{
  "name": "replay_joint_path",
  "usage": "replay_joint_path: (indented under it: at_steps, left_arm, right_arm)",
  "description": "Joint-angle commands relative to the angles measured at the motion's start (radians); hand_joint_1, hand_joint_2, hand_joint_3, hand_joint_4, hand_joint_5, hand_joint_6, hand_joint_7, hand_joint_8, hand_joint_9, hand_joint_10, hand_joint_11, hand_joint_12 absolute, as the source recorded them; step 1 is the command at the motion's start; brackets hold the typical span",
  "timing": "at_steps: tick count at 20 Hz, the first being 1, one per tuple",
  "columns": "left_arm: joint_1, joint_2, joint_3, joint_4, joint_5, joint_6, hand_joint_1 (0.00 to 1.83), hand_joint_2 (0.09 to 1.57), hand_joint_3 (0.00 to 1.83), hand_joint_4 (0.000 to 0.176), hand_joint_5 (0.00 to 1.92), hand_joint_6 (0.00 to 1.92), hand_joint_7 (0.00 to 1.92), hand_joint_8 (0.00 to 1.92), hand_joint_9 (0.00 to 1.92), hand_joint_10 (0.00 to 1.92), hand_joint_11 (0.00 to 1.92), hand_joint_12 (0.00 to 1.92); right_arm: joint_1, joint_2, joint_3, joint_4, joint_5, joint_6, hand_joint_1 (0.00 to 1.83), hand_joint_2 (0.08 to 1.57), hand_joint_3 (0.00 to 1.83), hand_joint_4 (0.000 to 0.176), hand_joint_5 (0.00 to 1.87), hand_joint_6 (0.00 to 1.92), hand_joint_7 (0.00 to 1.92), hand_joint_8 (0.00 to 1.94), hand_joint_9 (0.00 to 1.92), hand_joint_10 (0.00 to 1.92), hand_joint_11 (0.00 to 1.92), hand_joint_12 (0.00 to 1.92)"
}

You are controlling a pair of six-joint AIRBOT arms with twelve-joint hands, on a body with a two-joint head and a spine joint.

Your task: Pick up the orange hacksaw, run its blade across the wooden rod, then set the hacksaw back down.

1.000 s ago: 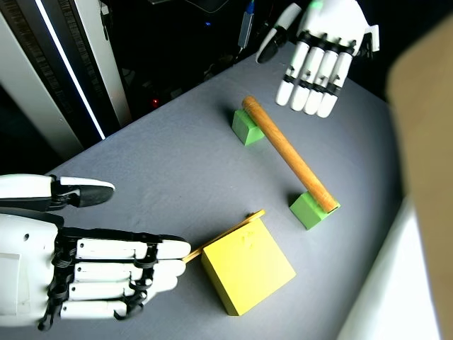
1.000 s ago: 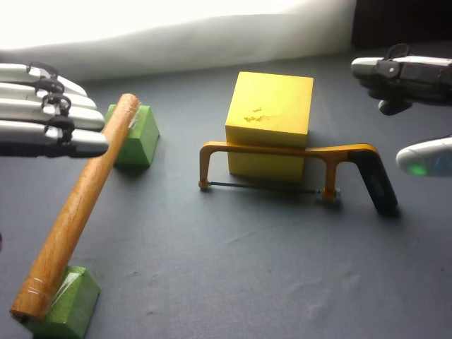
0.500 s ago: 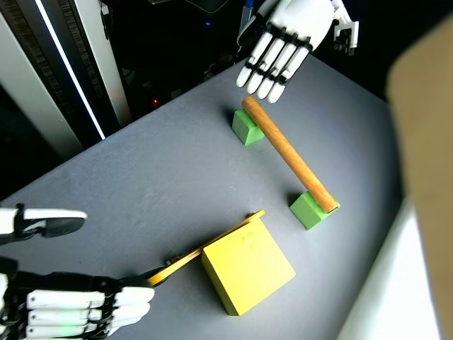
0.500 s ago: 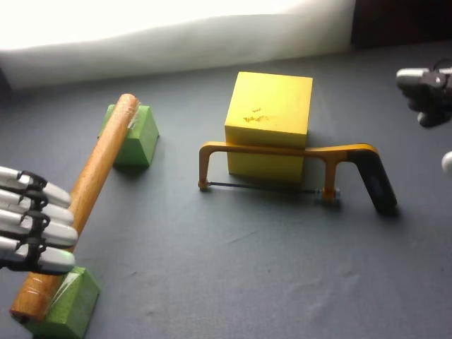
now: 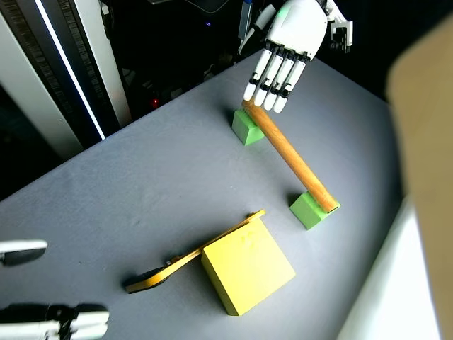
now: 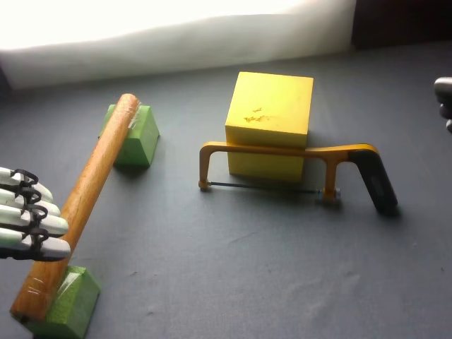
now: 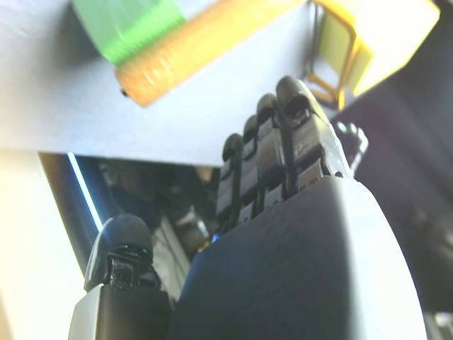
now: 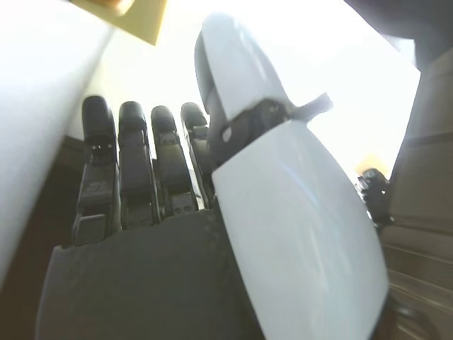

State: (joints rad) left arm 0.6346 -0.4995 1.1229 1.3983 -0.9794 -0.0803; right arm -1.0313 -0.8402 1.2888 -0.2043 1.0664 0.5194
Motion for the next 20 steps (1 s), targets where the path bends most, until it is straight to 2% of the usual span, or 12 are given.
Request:
replay_joint_path:
  at_steps: [1, 4, 7, 10, 11, 15, 18, 20]
  left_arm:
    - [-0.003, 0.016, 0.000, -0.059, -0.010, -0.001, 0.12, 1.25, 0.00, 0.000, 0.16, 0.00, 0.14, 0.00, 0.15, 0.00, 0.00, 0.43]
    - [0.001, 0.028, -0.004, -0.058, -0.013, -0.011, 0.14, 1.25, 0.00, 0.000, 0.16, 0.00, 0.14, 0.00, 0.15, 0.00, 0.00, 0.43]
    - [0.004, 0.031, -0.003, -0.051, -0.100, -0.011, 0.08, 1.25, 0.00, 0.000, 0.13, 0.00, 0.11, 0.00, 0.13, 0.00, 0.00, 0.35]
    - [0.005, 0.030, 0.001, 0.011, -0.163, -0.011, 0.09, 1.26, 0.00, 0.000, 0.13, 0.00, 0.12, 0.01, 0.13, 0.00, 0.00, 0.35]
    - [0.005, 0.028, 0.001, 0.024, -0.164, -0.011, 0.10, 1.25, 0.00, 0.000, 0.14, 0.00, 0.13, 0.00, 0.13, 0.00, 0.00, 0.36]
    - [0.009, 0.011, -0.003, 0.070, -0.152, -0.011, 0.08, 1.26, 0.00, 0.000, 0.13, 0.00, 0.12, 0.00, 0.14, 0.01, 0.00, 0.34]
    - [0.013, -0.011, 0.005, 0.081, -0.126, -0.011, 0.08, 1.27, 0.00, 0.000, 0.12, 0.00, 0.11, 0.00, 0.13, 0.00, 0.00, 0.29]
    - [0.015, -0.020, 0.002, 0.081, -0.088, -0.011, 0.11, 1.25, 0.00, 0.000, 0.14, 0.00, 0.14, 0.01, 0.15, 0.01, 0.00, 0.36]
  right_arm:
    - [0.007, -0.004, 0.006, 0.045, 0.117, 0.010, 1.04, 1.18, 0.00, 0.000, 0.13, 0.01, 0.10, 0.01, 0.18, 0.00, 0.00, 0.76]
    - [-0.036, -0.036, 0.007, 0.115, 0.147, -0.008, 1.02, 1.19, 0.00, 0.000, 0.11, 0.00, 0.10, 0.00, 0.19, 0.00, 0.00, 0.79]
    - [-0.059, -0.067, 0.036, 0.153, 0.166, -0.012, 1.03, 1.16, 0.00, 0.000, 0.11, 0.00, 0.10, 0.00, 0.17, 0.00, 0.00, 0.76]
    - [-0.066, -0.108, 0.091, 0.170, 0.186, -0.018, 1.05, 1.14, 0.00, 0.000, 0.14, 0.01, 0.13, 0.01, 0.19, 0.00, 0.00, 0.84]
    - [-0.078, -0.119, 0.112, 0.171, 0.202, -0.012, 1.06, 1.14, 0.00, 0.000, 0.15, 0.01, 0.14, 0.01, 0.20, 0.01, 0.00, 0.87]
    - [-0.115, -0.197, 0.229, 0.173, 0.275, 0.050, 1.04, 1.17, 0.00, 0.000, 0.18, 0.01, 0.15, 0.01, 0.19, 0.00, 0.00, 0.79]
    - [-0.106, -0.260, 0.297, 0.172, 0.306, 0.086, 1.04, 1.18, 0.00, 0.000, 0.16, 0.00, 0.14, 0.00, 0.19, 0.00, 0.00, 0.82]
    - [-0.094, -0.290, 0.318, 0.166, 0.307, 0.095, 1.03, 1.17, 0.00, 0.000, 0.15, 0.00, 0.13, 0.00, 0.18, 0.00, 0.00, 0.84]
